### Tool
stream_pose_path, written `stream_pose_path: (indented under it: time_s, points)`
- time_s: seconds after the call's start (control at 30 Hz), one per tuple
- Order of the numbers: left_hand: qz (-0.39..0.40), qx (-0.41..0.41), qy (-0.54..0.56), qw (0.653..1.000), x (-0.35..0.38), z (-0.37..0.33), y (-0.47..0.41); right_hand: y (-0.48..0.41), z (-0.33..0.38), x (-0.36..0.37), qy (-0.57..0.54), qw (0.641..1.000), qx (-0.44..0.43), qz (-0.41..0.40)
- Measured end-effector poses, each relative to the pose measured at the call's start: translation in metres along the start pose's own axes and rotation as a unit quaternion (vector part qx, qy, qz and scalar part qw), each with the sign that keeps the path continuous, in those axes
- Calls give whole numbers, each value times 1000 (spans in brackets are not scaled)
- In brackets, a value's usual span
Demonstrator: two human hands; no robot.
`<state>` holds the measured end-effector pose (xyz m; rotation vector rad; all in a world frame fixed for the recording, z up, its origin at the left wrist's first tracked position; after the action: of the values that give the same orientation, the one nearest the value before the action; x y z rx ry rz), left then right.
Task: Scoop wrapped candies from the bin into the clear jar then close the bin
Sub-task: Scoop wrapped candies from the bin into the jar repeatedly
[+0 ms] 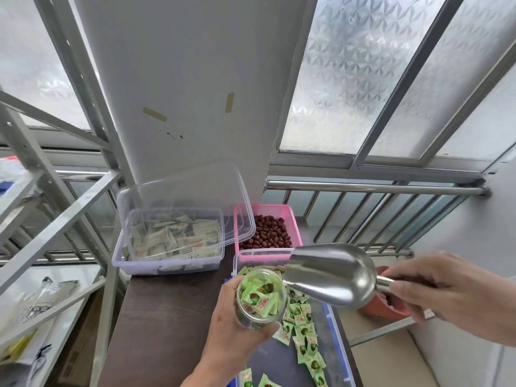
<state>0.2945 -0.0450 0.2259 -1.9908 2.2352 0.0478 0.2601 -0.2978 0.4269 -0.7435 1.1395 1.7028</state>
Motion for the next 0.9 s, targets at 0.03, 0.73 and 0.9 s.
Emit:
stream_pose_path:
  time_s: [0.03, 0.73, 0.9]
  points:
    - [-13, -4, -4, 1000, -7, 3, 1, -1, -15, 6, -34, 999, 17, -9]
    - [-149, -46, -94, 983, -84, 16, 40, -163, -72, 317, -329, 903, 275, -27]
    - [-163, -55, -142, 975, -92, 9, 56, -166, -79, 340, -336, 914, 220, -61]
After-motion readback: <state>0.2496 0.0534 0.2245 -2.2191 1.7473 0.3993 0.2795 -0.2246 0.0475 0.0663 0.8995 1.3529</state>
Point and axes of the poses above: each hand's wrist, its own y-axis away from the middle knuckle, its own x-axis out of the palm, z = x × y, the point moved 10 cm from there along -y, towards the middle knuckle, and after that the axes turned 1 degree about z, right-handed, at the moved point
